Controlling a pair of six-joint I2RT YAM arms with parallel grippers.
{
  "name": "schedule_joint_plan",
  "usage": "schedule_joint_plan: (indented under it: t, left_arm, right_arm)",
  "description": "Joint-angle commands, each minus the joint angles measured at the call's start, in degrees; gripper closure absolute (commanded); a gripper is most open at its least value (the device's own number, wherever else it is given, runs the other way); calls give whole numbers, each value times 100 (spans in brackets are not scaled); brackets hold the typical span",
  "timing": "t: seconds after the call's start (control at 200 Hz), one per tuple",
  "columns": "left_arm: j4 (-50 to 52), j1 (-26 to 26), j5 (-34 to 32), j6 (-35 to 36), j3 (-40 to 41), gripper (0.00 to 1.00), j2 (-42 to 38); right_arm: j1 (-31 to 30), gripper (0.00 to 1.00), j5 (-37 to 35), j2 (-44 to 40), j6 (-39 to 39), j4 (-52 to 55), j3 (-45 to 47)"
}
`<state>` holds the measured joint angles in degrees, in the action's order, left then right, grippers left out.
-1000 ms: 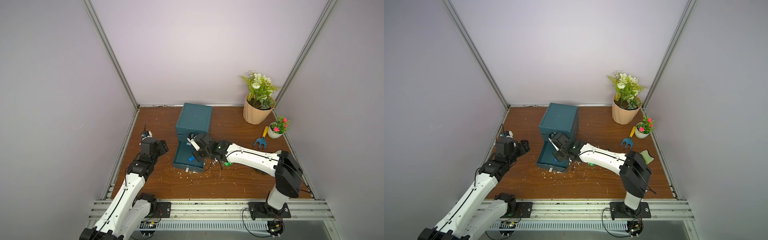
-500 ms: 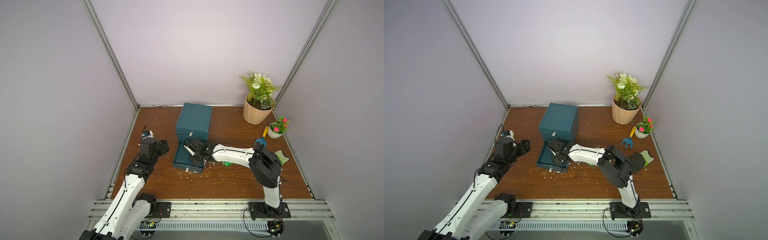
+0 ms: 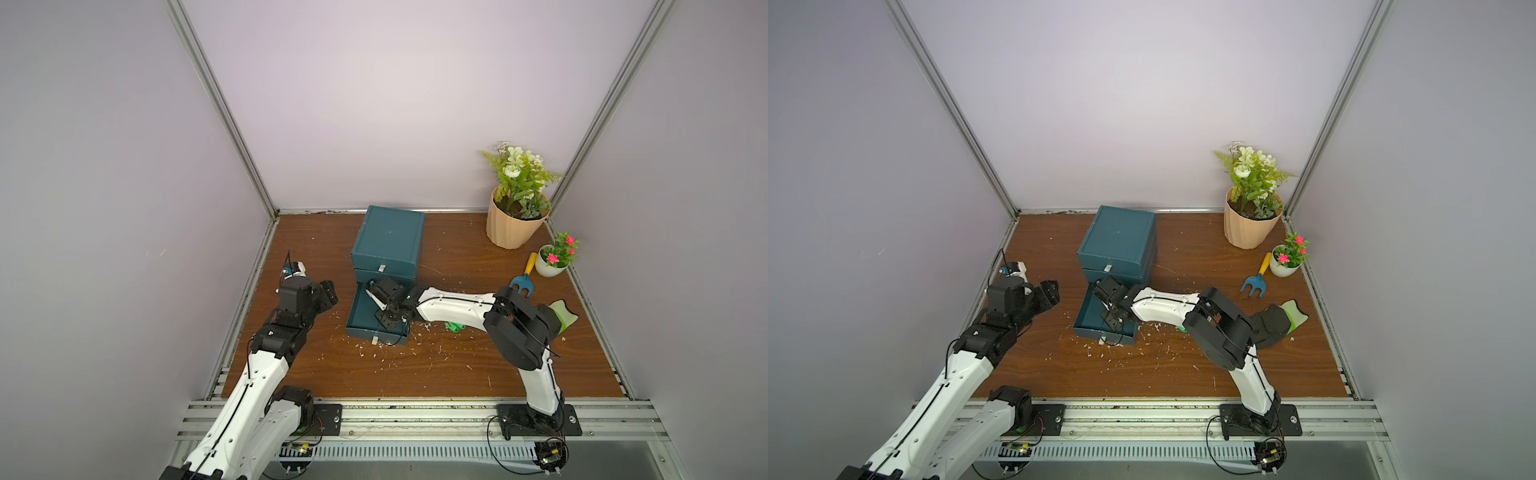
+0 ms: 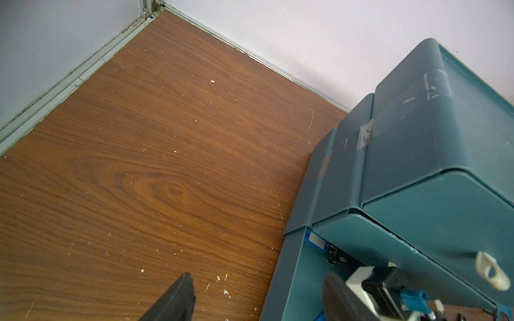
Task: Take the keys out of the drawer
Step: Pick up the key from the drawer.
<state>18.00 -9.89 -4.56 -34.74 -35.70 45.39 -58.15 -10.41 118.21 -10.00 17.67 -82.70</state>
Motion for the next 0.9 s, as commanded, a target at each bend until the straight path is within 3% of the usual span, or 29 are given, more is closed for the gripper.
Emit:
schedule_joint_plan:
  t: [0.0, 0.15, 0.31, 0.716, 0.896]
  left_arm:
    - [107, 66, -36, -25, 28, 25, -6]
    - [80, 66, -56, -39, 58, 25, -11]
    - [68, 66, -55, -52, 46, 25, 4]
    - [54, 66, -69, -46, 79, 25, -70]
    - [43, 71, 29, 152, 28, 25, -91]
  right_arm:
    - [66, 79, 18, -54, -55, 30, -83]
    - [89, 93, 76, -251, -16, 29, -5]
    - [85, 100, 101, -412, 120, 251, -239]
    - [86, 100, 346, -1184, 279, 496, -327]
    - [85, 100, 215, -2040, 225, 761, 100]
